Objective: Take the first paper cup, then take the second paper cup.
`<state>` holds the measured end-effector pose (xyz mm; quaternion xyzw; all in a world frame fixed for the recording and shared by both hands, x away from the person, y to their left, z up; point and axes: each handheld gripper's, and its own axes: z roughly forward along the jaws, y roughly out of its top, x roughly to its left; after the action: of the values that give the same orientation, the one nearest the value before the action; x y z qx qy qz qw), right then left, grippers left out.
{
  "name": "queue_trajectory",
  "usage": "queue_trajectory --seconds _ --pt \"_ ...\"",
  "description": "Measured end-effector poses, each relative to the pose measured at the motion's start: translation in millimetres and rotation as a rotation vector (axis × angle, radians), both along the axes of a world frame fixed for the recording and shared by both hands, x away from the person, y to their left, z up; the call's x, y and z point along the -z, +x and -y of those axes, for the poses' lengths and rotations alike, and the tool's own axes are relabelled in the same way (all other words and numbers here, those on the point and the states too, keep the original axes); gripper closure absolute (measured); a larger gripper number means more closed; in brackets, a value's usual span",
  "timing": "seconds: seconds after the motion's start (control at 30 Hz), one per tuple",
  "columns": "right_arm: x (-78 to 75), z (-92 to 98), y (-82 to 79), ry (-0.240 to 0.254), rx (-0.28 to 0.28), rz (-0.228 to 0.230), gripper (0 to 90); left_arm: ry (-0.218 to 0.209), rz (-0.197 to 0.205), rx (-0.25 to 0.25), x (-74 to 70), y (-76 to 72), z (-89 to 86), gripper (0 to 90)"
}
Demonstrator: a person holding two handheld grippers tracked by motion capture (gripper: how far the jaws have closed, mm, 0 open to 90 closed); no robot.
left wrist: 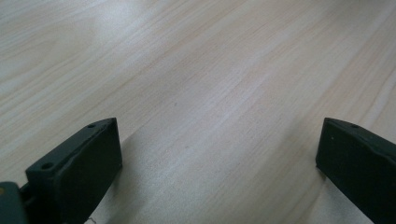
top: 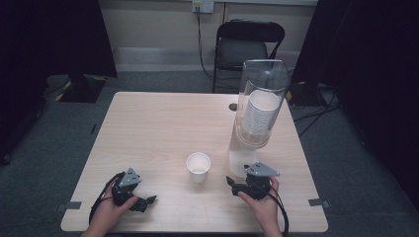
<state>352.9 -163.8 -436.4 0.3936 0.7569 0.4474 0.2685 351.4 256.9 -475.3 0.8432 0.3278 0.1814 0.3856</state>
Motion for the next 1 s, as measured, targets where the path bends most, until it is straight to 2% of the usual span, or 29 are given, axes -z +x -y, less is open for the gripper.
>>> queue_trajectory --seconds 0.13,0.33,0.43,0.6,0.73,0.77,0.87,1.0 --pt "-3.5 6.9 0.1 0.022 0.026 0.017 17.8 0.000 0.000 0.000 0.0 0.0 0.0 0.0" --pt "-7.7 12.3 3.8 0.021 0.065 0.030 16.7 0.000 0.000 0.000 0.0 0.0 0.0 0.0" --pt "-10.4 13.9 5.6 0.036 0.088 0.034 16.3 0.000 0.000 0.000 0.0 0.0 0.0 0.0" --pt "-15.7 14.6 9.8 0.033 0.105 0.048 16.5 0.000 0.000 0.000 0.0 0.0 0.0 0.0" --pt "-18.6 15.3 11.5 0.040 0.134 0.076 16.2 -0.001 0.000 0.000 0.0 0.0 0.0 0.0" --pt "-19.9 15.8 12.9 0.034 0.148 0.101 15.9 -0.001 0.000 0.000 0.0 0.0 0.0 0.0" --pt "-22.0 17.2 15.5 0.058 0.151 0.110 14.3 0.000 0.000 0.000 0.0 0.0 0.0 0.0" --pt "-27.6 18.5 17.6 0.069 0.171 0.167 14.2 0.000 0.001 0.001 0.0 0.1 0.0 0.0"
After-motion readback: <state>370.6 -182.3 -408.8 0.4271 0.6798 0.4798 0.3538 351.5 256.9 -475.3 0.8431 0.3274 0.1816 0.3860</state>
